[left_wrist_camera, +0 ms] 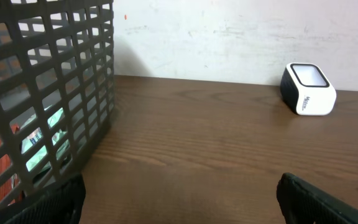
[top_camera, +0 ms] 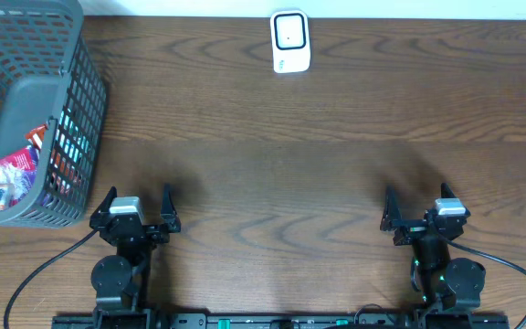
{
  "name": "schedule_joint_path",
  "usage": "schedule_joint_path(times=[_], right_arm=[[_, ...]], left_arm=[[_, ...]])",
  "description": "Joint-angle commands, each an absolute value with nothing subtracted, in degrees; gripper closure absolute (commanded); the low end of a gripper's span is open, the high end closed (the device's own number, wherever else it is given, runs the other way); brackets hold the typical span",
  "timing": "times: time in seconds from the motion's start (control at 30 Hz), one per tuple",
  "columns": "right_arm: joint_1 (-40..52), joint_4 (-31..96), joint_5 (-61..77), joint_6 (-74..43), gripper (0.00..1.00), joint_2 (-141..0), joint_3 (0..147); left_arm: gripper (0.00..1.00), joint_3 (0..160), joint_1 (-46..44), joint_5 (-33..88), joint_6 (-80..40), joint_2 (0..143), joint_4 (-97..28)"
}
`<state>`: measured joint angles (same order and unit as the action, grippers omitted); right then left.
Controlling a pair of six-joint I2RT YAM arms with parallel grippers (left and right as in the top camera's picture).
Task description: Scan the item barcode
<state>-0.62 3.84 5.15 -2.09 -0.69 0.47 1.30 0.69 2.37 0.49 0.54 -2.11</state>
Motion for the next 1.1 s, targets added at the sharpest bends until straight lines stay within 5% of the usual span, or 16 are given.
schedule_joint_path(times=[0.0, 1.07], right_arm=[[-1.08, 4.01, 5.28, -1.21, 0.01, -0.54, 0.32], [-1.08, 4.01, 5.28, -1.21, 0.01, -0.54, 0.32]], left_arm=[[0.02, 0.23, 0.56, 0.40, 1.50, 0.23, -4.19], [0.02, 0.23, 0.56, 0.40, 1.50, 0.23, -4.21]])
